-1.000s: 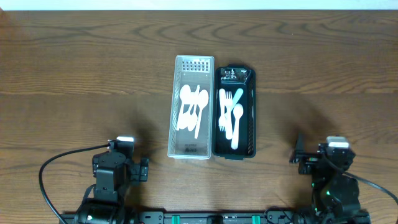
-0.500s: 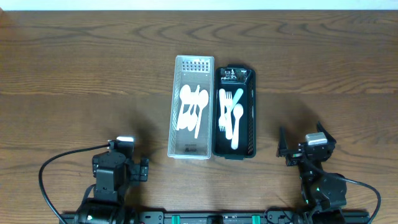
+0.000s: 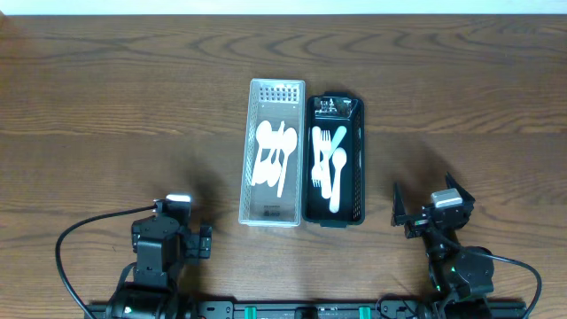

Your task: Pack container

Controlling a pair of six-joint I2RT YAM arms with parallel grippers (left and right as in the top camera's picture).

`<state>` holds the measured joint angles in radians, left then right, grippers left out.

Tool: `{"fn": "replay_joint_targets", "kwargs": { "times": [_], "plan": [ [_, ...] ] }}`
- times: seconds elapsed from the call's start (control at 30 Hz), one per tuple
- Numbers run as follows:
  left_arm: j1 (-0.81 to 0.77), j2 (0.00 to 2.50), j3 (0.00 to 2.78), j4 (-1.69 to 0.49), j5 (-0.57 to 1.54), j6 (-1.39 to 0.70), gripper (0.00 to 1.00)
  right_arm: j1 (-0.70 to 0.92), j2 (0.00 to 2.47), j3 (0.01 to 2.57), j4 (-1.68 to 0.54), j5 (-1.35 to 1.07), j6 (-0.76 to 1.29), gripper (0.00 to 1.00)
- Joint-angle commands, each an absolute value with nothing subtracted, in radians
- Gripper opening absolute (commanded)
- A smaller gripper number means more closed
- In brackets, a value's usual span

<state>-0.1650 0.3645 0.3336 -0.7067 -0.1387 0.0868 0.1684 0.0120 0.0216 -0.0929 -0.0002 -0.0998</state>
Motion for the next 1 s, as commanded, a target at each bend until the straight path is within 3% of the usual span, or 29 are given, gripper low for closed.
{"fn": "replay_joint_targets", "kwargs": {
  "times": [0.0, 0.43, 0.63, 0.97],
  "plan": [
    [-0.168, 0.364, 0.338, -0.707, -0.151, 0.097, 0.98, 0.163, 0.006, 0.015, -0.094, -0.008, -0.117, 0.99],
    [-0.166, 0.358, 0.338, -0.697, -0.179, 0.097, 0.98, 0.163, 0.006, 0.015, -0.094, -0.008, -0.117, 0.99],
    [-0.160, 0.229, 0.329, -0.731, -0.151, 0.093, 0.98, 0.163, 0.006, 0.015, -0.094, -0.007, -0.117, 0.99],
    [-0.159, 0.001, 0.054, -0.083, -0.076, 0.088, 0.98, 0.163, 0.006, 0.015, -0.094, -0.008, -0.117, 0.99]
  ]
}}
